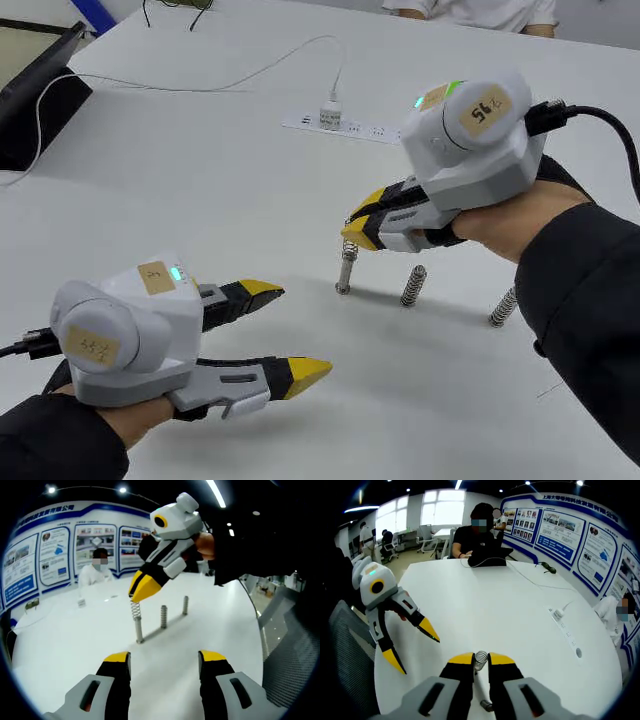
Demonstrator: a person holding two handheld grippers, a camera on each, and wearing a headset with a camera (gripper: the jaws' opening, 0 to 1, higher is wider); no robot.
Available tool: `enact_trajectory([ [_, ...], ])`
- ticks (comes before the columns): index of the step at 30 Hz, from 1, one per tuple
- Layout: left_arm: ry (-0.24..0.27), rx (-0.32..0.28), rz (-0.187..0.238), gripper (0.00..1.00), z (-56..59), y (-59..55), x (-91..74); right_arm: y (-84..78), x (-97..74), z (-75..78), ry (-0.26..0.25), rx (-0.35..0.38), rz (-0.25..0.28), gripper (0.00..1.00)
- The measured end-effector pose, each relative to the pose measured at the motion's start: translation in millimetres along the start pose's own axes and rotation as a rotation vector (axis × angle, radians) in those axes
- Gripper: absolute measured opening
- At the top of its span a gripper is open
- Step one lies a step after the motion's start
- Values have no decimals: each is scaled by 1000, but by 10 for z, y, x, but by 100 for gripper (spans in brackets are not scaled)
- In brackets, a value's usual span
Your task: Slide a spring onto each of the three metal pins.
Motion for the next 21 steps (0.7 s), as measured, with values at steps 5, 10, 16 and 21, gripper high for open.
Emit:
enact_trajectory([
  [5,-1,0,-1,55,-3,2,1,-8,-18,3,-4,7,-2,12],
  [10,0,0,-2,55,-8,0,0,-6,-24,-21,-1,5,-6,12],
  [16,-1,0,-6,55,-5,-8,-2,-18,-34,-10,-6,1,-11,12],
  [21,-2,3,-7,55,-4,-3,4,-24,-39,-13,-7,2,-12,12],
])
Point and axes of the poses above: the centre of the closed fingertips' face, and the gripper's own axes: x roughly forward along the fingers, z roughly to its right, y roughly out of its top, the point moved 3 cm from there along -x, roughly backward along the fingers, and after that the axes turned 2 degrees about x, right-handed, at the moved point
